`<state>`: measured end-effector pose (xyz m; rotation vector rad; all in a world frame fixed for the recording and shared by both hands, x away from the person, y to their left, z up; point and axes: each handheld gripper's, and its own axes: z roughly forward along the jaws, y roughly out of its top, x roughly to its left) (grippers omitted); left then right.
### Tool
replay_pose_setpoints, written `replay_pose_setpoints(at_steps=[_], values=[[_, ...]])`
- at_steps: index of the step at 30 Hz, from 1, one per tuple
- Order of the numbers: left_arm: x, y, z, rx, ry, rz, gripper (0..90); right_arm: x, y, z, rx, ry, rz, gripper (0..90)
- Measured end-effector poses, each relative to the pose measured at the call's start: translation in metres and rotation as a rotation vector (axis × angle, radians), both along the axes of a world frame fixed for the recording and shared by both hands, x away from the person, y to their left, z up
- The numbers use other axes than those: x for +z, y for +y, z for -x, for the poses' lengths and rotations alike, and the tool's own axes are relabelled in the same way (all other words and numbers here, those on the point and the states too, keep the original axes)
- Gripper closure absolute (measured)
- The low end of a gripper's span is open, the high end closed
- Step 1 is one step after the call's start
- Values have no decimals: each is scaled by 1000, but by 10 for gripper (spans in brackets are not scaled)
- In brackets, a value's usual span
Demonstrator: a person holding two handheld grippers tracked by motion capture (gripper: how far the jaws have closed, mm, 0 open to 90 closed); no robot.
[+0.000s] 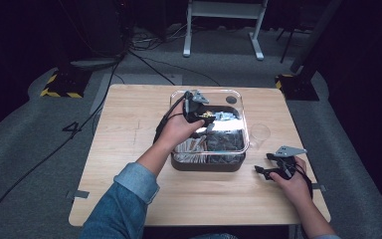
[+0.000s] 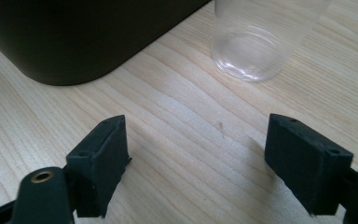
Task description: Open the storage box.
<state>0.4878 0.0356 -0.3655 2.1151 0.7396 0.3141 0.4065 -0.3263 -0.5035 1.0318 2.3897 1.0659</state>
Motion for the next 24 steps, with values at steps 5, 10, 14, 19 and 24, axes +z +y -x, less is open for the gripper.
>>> replay_pose_setpoints(at_steps=[5,10,14,19,24], values=[[5,14,2,20,-2,-1,587,0,0,0,0,0,0,219],[9,31,6,41,10,8,587,0,-1,2,6,1,-5,232],[12,45,10,60,-4,-7,587,0,-2,2,9,2,-5,232],[17,69,16,66,-14,15,587,0,-2,2,8,1,-5,232],[21,92,21,90,-37,-1,587,0,-2,2,9,1,-4,232]])
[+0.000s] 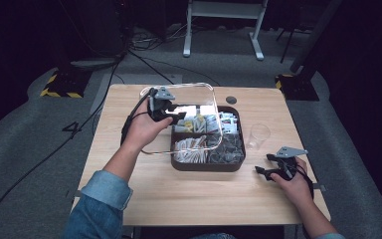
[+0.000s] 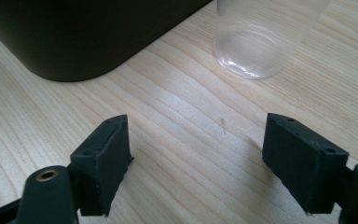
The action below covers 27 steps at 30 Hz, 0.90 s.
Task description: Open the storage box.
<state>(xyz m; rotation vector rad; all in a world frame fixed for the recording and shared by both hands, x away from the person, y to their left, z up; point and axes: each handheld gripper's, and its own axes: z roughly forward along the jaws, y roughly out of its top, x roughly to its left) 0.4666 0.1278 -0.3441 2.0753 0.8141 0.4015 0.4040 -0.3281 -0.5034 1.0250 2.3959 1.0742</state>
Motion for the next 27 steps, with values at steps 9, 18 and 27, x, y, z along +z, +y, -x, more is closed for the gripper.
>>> replay_pose_setpoints(at_steps=[9,18,27], values=[[2,39,1,45,-12,11,587,0,0,0,0,0,0,232],[-2,72,4,97,-10,16,586,0,0,0,0,-1,0,232],[-10,101,6,128,1,15,586,0,0,0,0,-1,0,232]])
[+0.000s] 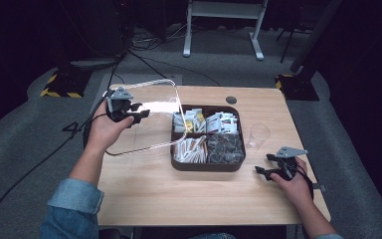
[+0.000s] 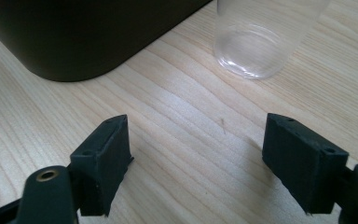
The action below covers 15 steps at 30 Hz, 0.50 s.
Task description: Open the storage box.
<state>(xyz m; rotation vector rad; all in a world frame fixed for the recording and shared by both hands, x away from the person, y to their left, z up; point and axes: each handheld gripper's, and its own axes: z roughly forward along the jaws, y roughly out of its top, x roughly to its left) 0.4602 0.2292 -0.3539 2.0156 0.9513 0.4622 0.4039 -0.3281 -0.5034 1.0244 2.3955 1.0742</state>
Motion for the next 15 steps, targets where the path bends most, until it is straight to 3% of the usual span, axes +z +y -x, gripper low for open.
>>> replay_pose_setpoints(at_steps=[9,12,15], values=[[-14,27,0,29,9,-27,586,0,0,0,0,0,0,232],[-19,35,-2,32,43,-44,586,0,0,0,0,0,0,232],[-25,42,-4,39,45,-47,586,0,0,0,0,0,0,232]])
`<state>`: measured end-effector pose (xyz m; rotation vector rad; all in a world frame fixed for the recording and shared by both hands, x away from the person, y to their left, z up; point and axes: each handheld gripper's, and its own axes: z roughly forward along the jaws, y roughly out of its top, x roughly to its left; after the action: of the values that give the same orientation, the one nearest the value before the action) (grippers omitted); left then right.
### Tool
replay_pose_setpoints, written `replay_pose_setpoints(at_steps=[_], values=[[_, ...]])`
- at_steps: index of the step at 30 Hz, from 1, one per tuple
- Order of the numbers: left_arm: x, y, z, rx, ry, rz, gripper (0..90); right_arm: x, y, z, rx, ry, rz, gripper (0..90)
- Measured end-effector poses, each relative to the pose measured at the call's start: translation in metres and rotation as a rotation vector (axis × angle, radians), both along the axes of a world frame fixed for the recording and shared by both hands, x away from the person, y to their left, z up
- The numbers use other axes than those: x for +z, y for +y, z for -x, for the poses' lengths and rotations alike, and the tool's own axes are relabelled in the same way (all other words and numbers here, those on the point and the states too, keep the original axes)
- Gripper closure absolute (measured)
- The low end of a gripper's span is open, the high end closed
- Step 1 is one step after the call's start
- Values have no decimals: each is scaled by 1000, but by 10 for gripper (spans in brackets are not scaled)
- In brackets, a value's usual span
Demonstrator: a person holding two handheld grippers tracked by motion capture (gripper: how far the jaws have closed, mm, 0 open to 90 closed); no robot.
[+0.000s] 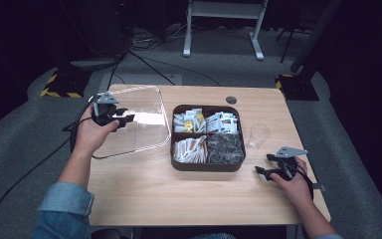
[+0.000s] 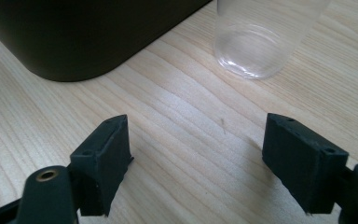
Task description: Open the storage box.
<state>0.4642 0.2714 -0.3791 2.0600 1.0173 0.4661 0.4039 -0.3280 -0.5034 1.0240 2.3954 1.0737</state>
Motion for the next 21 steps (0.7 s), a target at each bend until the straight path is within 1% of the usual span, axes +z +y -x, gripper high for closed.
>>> replay_pose_setpoints(at_steps=[1,3,4,6,8,10,12,14,17,21], values=[[-3,2,0,6,0,0,586,0,0,0,0,0,0,232],[-9,5,-1,16,13,-3,586,0,0,0,0,0,0,232],[-12,6,-2,21,17,-9,586,0,0,0,0,0,0,232],[-15,9,-4,27,41,-29,586,0,0,0,0,0,0,232],[-20,11,-5,38,45,-23,586,0,0,0,0,0,0,232],[-26,12,-7,49,59,-17,586,0,0,0,0,0,0,232],[-31,13,-8,58,68,-18,586,0,0,0,0,0,0,232],[-36,14,-10,68,73,-27,586,0,0,0,0,0,0,232],[-40,15,-12,71,88,-62,586,0,0,0,0,0,0,232],[-45,11,-15,74,92,-68,586,0,0,0,0,0,0,232]])
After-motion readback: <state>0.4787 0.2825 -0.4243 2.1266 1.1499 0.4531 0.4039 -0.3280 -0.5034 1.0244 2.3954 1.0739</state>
